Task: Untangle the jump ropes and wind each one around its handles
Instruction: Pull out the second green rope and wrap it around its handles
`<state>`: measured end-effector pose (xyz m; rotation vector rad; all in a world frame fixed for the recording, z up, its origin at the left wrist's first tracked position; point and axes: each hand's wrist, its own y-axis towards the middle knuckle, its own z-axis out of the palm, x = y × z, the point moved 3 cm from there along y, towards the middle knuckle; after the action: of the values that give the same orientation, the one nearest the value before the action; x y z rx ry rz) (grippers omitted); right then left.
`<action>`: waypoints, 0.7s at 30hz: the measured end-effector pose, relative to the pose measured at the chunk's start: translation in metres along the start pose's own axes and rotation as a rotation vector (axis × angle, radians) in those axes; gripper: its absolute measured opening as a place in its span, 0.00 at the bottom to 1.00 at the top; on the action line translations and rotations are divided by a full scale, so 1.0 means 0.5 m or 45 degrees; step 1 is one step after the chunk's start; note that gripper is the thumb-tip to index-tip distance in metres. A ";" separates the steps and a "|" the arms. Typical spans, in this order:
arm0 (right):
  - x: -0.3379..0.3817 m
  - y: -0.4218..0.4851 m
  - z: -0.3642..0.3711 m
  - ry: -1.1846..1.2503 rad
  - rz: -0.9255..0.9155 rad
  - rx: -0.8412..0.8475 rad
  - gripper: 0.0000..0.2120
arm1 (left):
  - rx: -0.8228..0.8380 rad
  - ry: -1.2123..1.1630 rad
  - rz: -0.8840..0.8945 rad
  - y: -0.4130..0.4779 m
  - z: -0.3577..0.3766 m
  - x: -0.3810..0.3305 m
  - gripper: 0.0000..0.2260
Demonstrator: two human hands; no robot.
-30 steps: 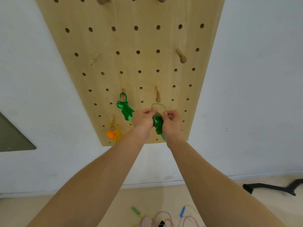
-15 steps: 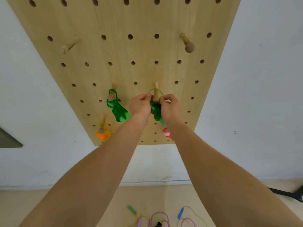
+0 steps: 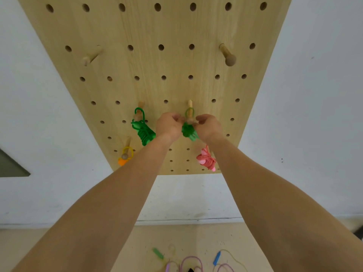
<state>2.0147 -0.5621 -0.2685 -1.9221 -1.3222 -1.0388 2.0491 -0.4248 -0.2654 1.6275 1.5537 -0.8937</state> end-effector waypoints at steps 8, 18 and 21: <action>0.019 -0.095 -0.067 -0.241 -0.056 -0.058 0.22 | 0.089 0.327 0.036 -0.097 -0.106 0.023 0.20; 0.114 -0.308 -0.110 -0.672 -0.224 0.015 0.19 | 0.153 0.654 0.227 -0.264 -0.301 0.004 0.12; 0.129 -0.364 -0.101 -0.779 -0.263 0.032 0.18 | 0.199 0.637 0.221 -0.308 -0.343 0.032 0.05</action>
<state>1.8434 -0.5091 -0.1813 -2.2120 -1.8823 -0.5219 1.8976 -0.2646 -0.1955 2.1834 1.6583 -0.5483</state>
